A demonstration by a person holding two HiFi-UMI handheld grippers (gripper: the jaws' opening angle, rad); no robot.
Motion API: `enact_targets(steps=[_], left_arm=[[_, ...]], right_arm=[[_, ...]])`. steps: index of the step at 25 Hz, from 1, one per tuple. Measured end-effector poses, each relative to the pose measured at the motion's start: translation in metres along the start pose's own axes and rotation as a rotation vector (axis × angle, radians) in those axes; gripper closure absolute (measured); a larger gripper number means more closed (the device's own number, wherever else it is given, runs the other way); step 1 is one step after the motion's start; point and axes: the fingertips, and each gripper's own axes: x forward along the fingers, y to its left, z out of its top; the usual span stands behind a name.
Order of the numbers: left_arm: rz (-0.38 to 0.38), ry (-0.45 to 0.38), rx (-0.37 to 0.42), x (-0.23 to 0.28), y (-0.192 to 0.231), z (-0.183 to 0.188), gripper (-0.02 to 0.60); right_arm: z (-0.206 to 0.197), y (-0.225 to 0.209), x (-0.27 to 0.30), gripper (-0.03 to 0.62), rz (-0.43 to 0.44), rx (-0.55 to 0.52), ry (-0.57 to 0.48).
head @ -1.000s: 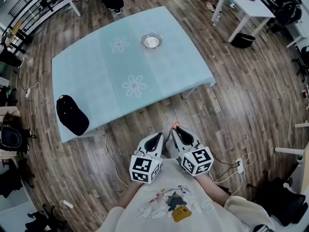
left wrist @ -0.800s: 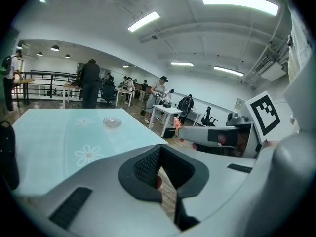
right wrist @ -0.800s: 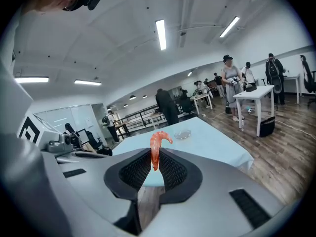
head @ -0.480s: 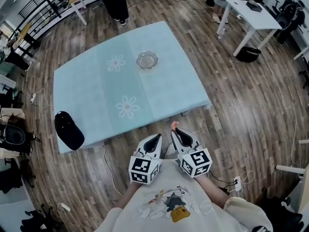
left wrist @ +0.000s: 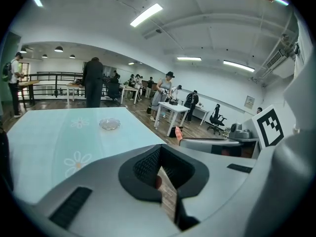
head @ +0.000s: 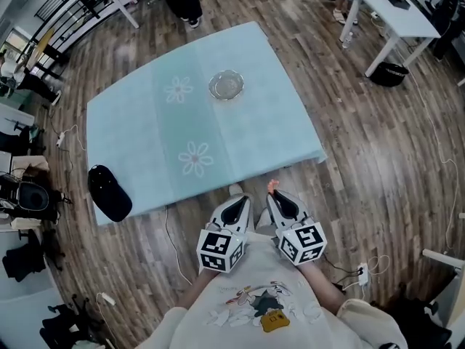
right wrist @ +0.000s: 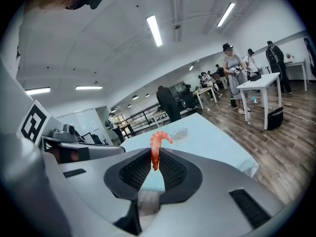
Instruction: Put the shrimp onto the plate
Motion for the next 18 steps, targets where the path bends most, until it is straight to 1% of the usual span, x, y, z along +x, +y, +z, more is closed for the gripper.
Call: enact_targets(steps=[3,7,13,18], left_arm=[[-0.012,0.019,-0.013,0.014,0.005,-0.005,0.574],[-0.013,0.009,-0.028,0.029,0.020,0.003,0.574],[-0.004,-0.016,-0.057,0.049,0.071,0.025,0.574],[-0.008,-0.021,-0.044,0.065,0.110,0.050,0.574]], right_arm=[[-0.005,-0.009,0.006,0.528,-0.010,0.013,0.017],[-0.001,-0.015,0.023,0.528,-0.014,0.004,0.032],[0.025,-0.013,0.079,0.528,-0.009,-0.053,0.041],[0.049,-0.013,0.121,0.528,-0.012,-0.047,0.045]])
